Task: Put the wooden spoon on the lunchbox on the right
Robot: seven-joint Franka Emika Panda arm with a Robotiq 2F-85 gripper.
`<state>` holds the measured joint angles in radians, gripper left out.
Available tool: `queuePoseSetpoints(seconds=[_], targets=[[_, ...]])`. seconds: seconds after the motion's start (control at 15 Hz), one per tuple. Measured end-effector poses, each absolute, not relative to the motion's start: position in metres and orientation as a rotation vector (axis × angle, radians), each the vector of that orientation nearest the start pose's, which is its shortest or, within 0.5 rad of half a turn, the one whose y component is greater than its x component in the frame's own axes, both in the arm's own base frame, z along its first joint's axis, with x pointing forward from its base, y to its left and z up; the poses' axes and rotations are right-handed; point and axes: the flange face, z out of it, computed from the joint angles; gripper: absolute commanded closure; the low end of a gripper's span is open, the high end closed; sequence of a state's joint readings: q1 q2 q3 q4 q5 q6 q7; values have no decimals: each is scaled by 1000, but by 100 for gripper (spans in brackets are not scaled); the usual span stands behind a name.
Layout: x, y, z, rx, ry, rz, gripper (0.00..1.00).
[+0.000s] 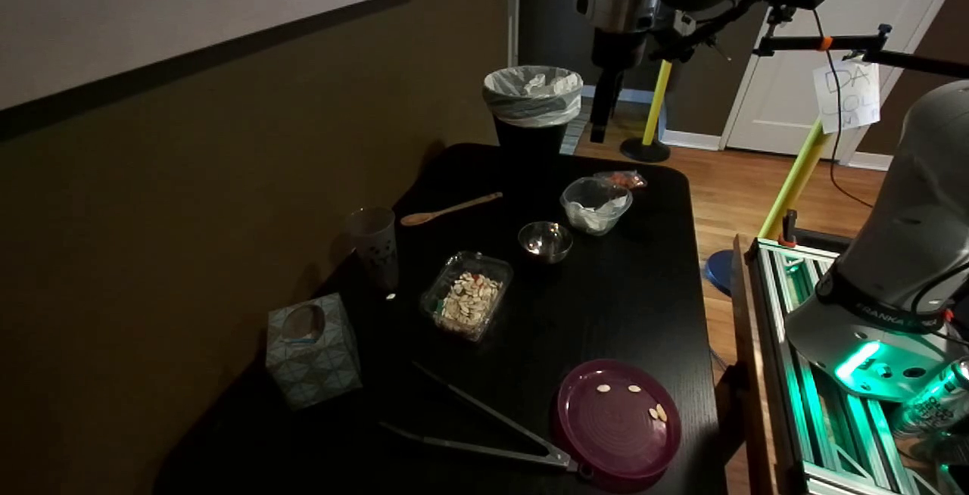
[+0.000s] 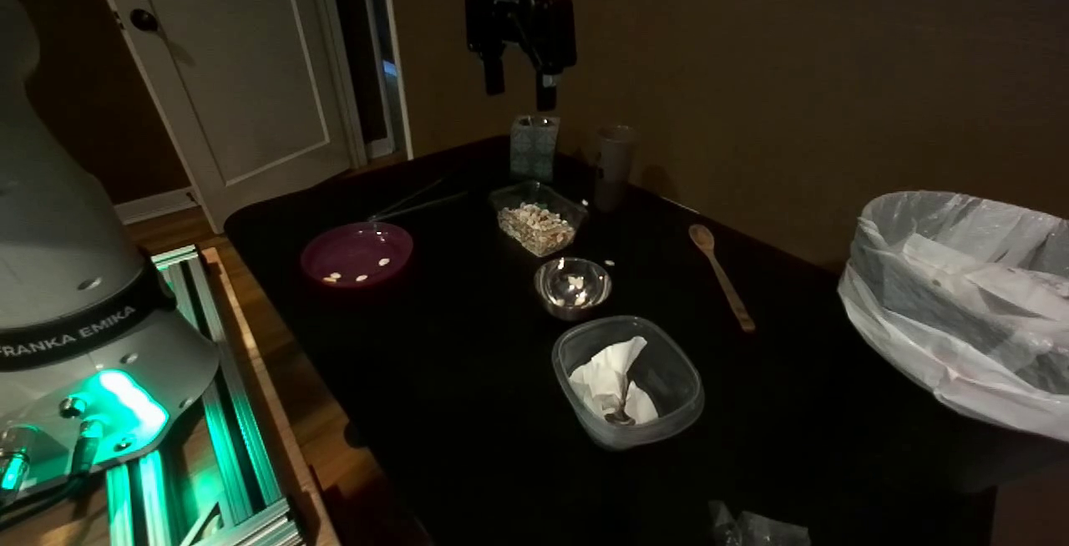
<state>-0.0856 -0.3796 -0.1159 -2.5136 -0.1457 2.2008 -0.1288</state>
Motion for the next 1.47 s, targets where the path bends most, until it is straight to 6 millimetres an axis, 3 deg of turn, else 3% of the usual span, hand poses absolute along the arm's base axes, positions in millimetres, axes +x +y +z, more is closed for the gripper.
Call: queuePoseSetpoints(seconds=[0.2, 0.4, 0.73, 0.87, 1.47], targets=[[447, -108, 421, -3234, 164, -152, 0], [477, -144, 429, -3240, 264, -174, 0], [501, -230, 442, -3197, 117, -53, 0], [506, -250, 445, -3167, 75, -30, 0], [514, -250, 442, -3166, 54, -20, 0]])
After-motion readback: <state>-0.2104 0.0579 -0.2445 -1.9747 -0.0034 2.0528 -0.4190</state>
